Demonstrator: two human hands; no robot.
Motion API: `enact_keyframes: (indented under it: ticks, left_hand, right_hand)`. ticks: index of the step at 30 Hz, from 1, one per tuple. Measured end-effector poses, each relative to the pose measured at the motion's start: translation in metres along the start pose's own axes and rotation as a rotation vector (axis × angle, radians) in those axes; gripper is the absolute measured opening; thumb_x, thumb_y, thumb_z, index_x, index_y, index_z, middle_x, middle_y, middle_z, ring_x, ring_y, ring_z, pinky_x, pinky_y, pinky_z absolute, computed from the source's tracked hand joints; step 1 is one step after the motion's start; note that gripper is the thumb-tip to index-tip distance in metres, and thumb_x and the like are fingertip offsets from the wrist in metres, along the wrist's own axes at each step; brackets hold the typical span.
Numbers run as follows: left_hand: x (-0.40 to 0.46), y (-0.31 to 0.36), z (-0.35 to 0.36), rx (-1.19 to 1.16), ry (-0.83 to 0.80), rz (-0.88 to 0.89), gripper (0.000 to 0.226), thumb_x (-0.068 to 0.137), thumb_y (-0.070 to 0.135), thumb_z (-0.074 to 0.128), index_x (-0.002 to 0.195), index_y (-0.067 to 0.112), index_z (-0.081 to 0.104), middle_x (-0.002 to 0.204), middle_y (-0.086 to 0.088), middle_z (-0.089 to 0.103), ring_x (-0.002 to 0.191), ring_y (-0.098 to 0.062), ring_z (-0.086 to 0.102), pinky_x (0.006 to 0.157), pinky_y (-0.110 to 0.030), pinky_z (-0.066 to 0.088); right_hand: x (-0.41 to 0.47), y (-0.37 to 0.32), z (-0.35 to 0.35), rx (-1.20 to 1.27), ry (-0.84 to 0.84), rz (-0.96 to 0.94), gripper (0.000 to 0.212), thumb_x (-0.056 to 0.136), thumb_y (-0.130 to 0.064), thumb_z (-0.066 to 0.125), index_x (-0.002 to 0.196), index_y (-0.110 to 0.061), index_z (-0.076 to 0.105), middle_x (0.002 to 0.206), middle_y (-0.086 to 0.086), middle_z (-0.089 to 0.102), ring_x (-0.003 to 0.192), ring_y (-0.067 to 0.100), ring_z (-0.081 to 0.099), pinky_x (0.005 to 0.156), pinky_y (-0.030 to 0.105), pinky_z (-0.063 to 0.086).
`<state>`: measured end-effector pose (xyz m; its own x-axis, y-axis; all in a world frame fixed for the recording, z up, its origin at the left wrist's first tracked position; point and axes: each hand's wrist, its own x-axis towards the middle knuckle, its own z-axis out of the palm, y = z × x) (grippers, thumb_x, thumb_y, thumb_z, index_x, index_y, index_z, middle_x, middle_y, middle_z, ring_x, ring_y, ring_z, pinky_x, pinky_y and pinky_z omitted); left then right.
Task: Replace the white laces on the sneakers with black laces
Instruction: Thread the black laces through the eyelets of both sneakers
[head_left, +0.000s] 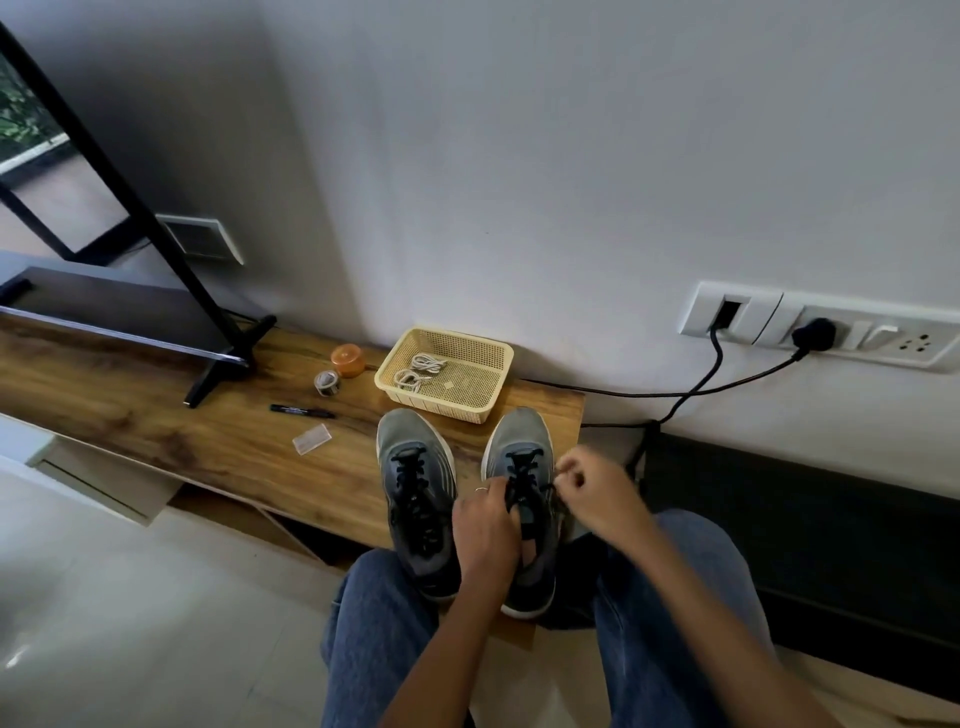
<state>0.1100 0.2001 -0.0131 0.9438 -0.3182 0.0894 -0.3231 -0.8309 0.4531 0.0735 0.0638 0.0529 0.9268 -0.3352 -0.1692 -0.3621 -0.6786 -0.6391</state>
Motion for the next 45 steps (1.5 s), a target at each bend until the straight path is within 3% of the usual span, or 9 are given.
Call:
enact_keyframes:
  ticks: [2,4,9,23,29,32,35,41,45]
  left_hand:
    - [0.004,0.004,-0.005,-0.036,-0.067,-0.013,0.027,0.088,0.010,0.059,0.115,0.010,0.060,0.098,-0.010,0.068,0.089,-0.029,0.064,0.074,-0.037,0.049]
    - [0.007,0.007,-0.008,-0.045,-0.131,-0.053,0.030,0.096,0.013,0.046,0.125,0.012,0.051,0.112,-0.009,0.064,0.101,-0.028,0.061,0.077,-0.036,0.047]
    - [0.008,0.008,-0.011,-0.020,-0.169,-0.114,0.022,0.098,0.019,0.041,0.113,0.013,0.055,0.106,-0.008,0.066,0.096,-0.027,0.064,0.075,-0.036,0.048]
    - [0.006,0.003,-0.015,-0.071,-0.170,-0.168,0.031,0.095,0.013,0.041,0.121,0.014,0.056,0.108,-0.010,0.065,0.099,-0.028,0.062,0.079,-0.036,0.048]
    - [0.001,-0.002,-0.007,-0.128,-0.199,-0.183,0.050,0.094,0.013,0.045,0.143,0.017,0.035,0.126,-0.013,0.055,0.115,-0.028,0.053,0.090,-0.036,0.045]
    - [0.004,-0.001,-0.002,-0.106,-0.224,-0.150,0.059,0.095,0.009,0.043,0.150,0.013,0.024,0.143,-0.014,0.044,0.129,-0.027,0.043,0.102,-0.035,0.039]
    - [0.007,0.001,-0.001,-0.096,-0.228,-0.158,0.055,0.098,0.006,0.038,0.151,0.013,0.024,0.151,-0.010,0.036,0.133,-0.025,0.042,0.102,-0.034,0.038]
    - [0.007,0.006,-0.003,-0.031,-0.215,-0.172,0.038,0.099,0.014,0.039,0.137,0.014,0.037,0.130,-0.010,0.054,0.111,-0.027,0.057,0.079,-0.035,0.045]
    - [0.007,0.004,0.002,-0.060,-0.167,-0.198,0.036,0.099,0.014,0.040,0.135,0.013,0.040,0.130,-0.009,0.055,0.109,-0.027,0.059,0.080,-0.036,0.048]
  right_hand:
    - [0.001,-0.002,0.025,-0.067,-0.121,-0.010,0.020,0.087,-0.029,0.057,0.104,-0.019,0.058,0.101,0.002,0.060,0.092,0.019,0.059,0.077,0.032,0.050]
    - [0.003,-0.002,0.046,-0.160,-0.102,-0.021,0.029,0.086,-0.032,0.058,0.110,-0.016,0.055,0.108,0.005,0.058,0.100,0.023,0.058,0.078,0.033,0.048]
    - [0.005,0.001,0.061,-0.245,0.096,0.033,0.015,0.094,-0.021,0.052,0.105,-0.011,0.056,0.106,0.007,0.063,0.098,0.023,0.061,0.076,0.032,0.048]
    - [0.004,0.018,0.059,-0.165,0.125,0.051,0.010,0.089,-0.020,0.061,0.092,-0.013,0.055,0.096,0.005,0.063,0.090,0.022,0.061,0.065,0.026,0.039]
    - [0.012,0.026,0.046,-0.205,-0.008,-0.035,0.041,0.089,-0.060,0.048,0.075,-0.021,0.054,0.086,-0.006,0.057,0.088,0.015,0.050,0.078,0.034,0.038]
    - [0.024,0.025,0.041,0.006,0.045,0.003,0.030,0.093,-0.043,0.052,0.073,-0.021,0.054,0.077,-0.010,0.047,0.079,0.014,0.051,0.065,0.025,0.036]
    - [0.041,0.022,0.045,0.041,0.112,-0.016,0.013,0.091,-0.021,0.055,0.079,-0.020,0.058,0.082,-0.008,0.051,0.079,0.013,0.052,0.061,0.022,0.033]
    - [0.070,0.010,0.060,-0.088,0.022,-0.030,0.013,0.089,-0.028,0.062,0.089,-0.016,0.069,0.106,0.004,0.053,0.095,0.021,0.055,0.076,0.035,0.047]
    - [0.078,0.003,0.068,-0.149,-0.003,0.009,0.014,0.087,-0.020,0.061,0.076,-0.013,0.066,0.118,0.012,0.052,0.096,0.027,0.056,0.079,0.043,0.051]
